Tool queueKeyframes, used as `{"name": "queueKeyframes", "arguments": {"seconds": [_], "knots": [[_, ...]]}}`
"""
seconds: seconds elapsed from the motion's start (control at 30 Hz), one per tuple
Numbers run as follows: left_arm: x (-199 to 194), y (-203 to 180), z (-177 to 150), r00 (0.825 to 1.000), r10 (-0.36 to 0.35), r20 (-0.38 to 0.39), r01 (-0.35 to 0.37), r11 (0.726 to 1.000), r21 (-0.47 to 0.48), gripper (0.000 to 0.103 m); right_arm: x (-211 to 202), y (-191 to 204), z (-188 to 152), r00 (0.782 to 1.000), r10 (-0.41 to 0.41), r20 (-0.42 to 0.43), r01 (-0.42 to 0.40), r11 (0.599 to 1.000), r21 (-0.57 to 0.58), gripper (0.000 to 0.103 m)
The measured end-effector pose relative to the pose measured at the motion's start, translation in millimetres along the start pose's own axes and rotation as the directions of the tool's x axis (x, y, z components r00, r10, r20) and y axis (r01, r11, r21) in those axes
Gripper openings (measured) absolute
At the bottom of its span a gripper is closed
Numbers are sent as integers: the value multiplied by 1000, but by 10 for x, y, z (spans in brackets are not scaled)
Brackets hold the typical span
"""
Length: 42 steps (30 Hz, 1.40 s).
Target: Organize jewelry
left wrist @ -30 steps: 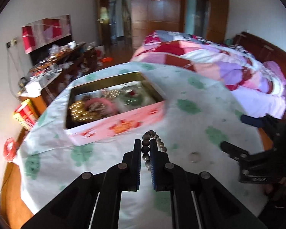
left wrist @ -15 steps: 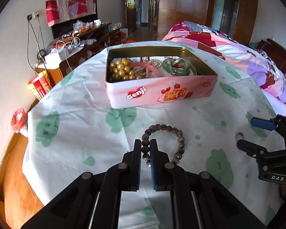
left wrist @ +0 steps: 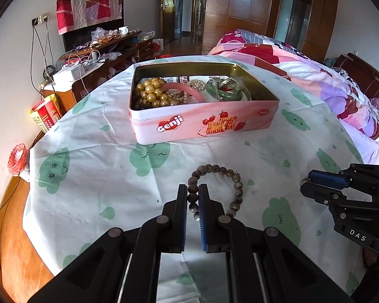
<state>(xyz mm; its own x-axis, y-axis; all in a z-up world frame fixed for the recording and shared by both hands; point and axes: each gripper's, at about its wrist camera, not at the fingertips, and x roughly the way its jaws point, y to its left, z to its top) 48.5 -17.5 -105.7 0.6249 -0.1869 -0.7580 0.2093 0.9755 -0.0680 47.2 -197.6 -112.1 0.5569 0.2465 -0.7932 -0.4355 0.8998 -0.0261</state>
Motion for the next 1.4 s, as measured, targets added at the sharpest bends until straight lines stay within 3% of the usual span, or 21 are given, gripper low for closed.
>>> {"name": "queueKeyframes", "arguments": {"seconds": [0.1,0.17,0.37,0.43,0.5,0.57,0.73,0.97,1.13,1.17,1.23,1.4], "knots": [[-31,6,17,1000,-2,7,2,1000,-2,8,-11,-22,9,1000,14,4,-14,1000,15,23],[-67,17,31,1000,-1,16,1,1000,-3,8,-27,-20,15,1000,13,11,-14,1000,17,6],[-70,41,46,1000,2,12,-2,1000,-5,8,-30,-27,25,1000,-5,10,4,1000,21,6],[-65,57,49,1000,2,8,-2,1000,-9,8,-53,-46,31,1000,-7,17,6,1000,29,9],[-68,64,47,1000,2,10,-2,1000,-10,8,-51,-55,34,1000,2,-1,-2,1000,28,22],[-62,66,45,1000,-1,8,1,1000,-10,8,-57,-28,20,1000,9,-11,-9,1000,18,27],[-44,65,42,1000,-6,4,6,1000,-8,8,-48,82,-26,999,39,-37,-39,999,-1,27],[-27,69,34,1000,-9,-3,9,1000,-11,8,83,-2,122,1000,-7,-20,7,1000,13,27],[-6,89,21,1000,-12,-7,11,1000,-18,8,47,86,95,999,-34,-25,34,999,-36,23],[1,91,20,1000,-14,-8,14,1000,-18,8,28,94,82,999,-46,-30,44,998,-39,23],[19,87,7,1000,-19,-12,18,1000,-19,8,-1,87,43,998,-58,-30,57,998,-29,34],[24,82,-1,1000,-20,-11,19,1000,-20,8,-34,87,-23,997,-71,-9,71,997,-10,35]]}}
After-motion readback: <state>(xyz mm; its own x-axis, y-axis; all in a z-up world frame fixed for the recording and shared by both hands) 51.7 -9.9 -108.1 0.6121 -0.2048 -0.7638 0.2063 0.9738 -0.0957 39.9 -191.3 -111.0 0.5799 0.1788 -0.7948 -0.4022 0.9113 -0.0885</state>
